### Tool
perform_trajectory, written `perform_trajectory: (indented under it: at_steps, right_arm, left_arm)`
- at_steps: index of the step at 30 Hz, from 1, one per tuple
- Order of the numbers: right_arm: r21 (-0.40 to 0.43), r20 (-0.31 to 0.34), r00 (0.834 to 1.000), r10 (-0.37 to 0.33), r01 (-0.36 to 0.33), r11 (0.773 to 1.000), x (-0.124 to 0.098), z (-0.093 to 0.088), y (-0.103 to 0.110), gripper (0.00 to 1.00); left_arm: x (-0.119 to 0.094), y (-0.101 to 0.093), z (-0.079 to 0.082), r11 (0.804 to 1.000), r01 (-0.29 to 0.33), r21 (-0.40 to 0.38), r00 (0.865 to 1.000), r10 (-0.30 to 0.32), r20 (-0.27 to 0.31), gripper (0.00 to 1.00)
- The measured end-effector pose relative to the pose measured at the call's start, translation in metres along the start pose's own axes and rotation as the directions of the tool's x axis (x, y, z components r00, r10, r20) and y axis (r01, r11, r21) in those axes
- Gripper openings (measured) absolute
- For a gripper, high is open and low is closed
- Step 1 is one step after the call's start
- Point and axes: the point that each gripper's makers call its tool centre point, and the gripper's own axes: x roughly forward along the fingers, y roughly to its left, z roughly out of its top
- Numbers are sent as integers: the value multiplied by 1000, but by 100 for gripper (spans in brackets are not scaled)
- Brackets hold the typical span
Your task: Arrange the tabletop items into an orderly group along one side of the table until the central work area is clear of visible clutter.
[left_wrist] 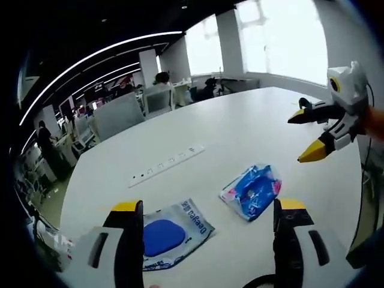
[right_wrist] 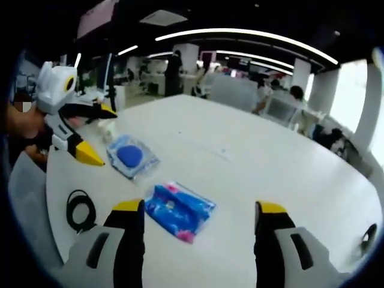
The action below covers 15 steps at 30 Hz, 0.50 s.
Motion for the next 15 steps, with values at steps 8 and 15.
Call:
perform_trajectory:
  at_steps: [8,15]
  right_arm:
    - [7,-21,1000,21,-21,1000,9,-13,4,72]
    - [21,-43,999,31,-30,999,15,-29,1,71]
  left_arm:
    - [8,-6,-8,1000,10,9,1000,-10,-18,86]
    - [20,-14,-17,999,33,16,999,-32,-37,83]
